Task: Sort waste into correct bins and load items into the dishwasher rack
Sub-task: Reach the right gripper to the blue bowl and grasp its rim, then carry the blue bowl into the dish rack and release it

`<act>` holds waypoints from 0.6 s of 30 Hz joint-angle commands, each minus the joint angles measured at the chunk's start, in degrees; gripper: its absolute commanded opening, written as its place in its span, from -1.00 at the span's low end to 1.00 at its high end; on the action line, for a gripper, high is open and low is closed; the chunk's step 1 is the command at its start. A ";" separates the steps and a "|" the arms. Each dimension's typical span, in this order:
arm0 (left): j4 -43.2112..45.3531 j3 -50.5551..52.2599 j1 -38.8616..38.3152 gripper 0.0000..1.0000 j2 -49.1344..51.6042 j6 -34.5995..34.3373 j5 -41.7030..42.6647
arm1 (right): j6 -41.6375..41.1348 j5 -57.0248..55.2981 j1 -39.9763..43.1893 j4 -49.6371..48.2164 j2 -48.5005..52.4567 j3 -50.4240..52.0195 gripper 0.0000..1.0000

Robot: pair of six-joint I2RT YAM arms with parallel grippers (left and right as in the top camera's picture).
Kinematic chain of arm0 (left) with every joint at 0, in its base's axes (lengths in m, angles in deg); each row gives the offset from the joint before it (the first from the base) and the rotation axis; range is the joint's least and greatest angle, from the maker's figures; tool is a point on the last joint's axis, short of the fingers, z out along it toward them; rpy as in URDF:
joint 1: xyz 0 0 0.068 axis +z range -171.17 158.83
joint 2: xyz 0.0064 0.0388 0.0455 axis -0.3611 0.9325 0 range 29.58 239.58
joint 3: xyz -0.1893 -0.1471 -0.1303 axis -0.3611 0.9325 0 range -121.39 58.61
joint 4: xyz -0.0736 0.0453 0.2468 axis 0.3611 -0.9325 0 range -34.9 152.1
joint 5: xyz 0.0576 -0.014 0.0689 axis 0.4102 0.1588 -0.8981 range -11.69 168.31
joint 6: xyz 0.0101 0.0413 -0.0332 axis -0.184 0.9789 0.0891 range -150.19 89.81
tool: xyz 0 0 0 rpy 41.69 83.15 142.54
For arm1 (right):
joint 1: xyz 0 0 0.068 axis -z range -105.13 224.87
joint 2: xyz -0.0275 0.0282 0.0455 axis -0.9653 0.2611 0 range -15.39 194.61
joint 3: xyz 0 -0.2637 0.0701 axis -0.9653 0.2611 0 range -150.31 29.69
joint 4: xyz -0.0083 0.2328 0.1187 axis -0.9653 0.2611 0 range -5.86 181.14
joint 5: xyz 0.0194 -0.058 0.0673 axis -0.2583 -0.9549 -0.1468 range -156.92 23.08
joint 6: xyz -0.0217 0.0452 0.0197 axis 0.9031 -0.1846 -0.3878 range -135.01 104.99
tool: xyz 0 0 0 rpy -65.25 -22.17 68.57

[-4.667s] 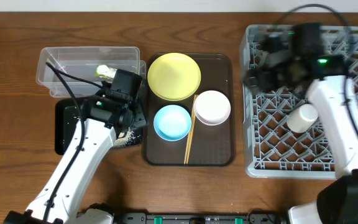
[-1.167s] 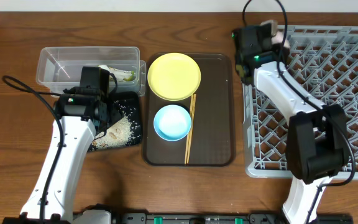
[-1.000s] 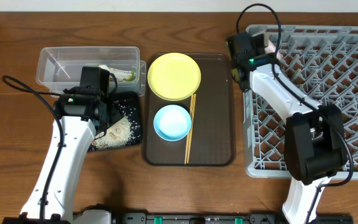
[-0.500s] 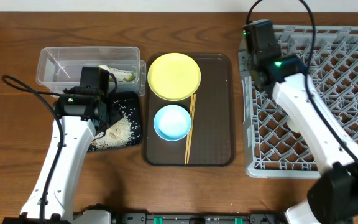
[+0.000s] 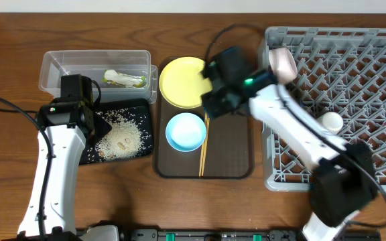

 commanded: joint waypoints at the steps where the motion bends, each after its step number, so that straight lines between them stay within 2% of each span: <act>1: -0.39 -0.35 0.24 0.53 -0.37 0.33 -0.11 | -4.17 -0.22 -2.82 1.11 4.35 0.11 -0.13; 5: -0.39 -0.35 0.24 0.54 -0.37 0.33 -0.11 | -6.01 -0.94 -4.46 1.33 8.28 0.11 -0.21; 6: -0.39 -0.35 0.24 0.53 -0.37 0.33 -0.11 | -6.23 -0.96 -4.68 1.33 8.92 0.09 -0.28; 9: -0.39 -0.35 0.24 0.54 -0.37 0.33 -0.11 | -6.43 -0.94 -5.01 1.29 10.05 0.11 -0.68; 13: -0.39 -0.35 0.24 0.54 -0.37 0.31 -0.11 | -6.47 -0.94 -4.48 -0.20 9.66 0.07 -0.98; 18: -0.39 -0.35 0.24 0.53 -0.37 0.33 -0.11 | -6.40 -1.62 -2.56 -0.28 7.08 -0.09 -0.98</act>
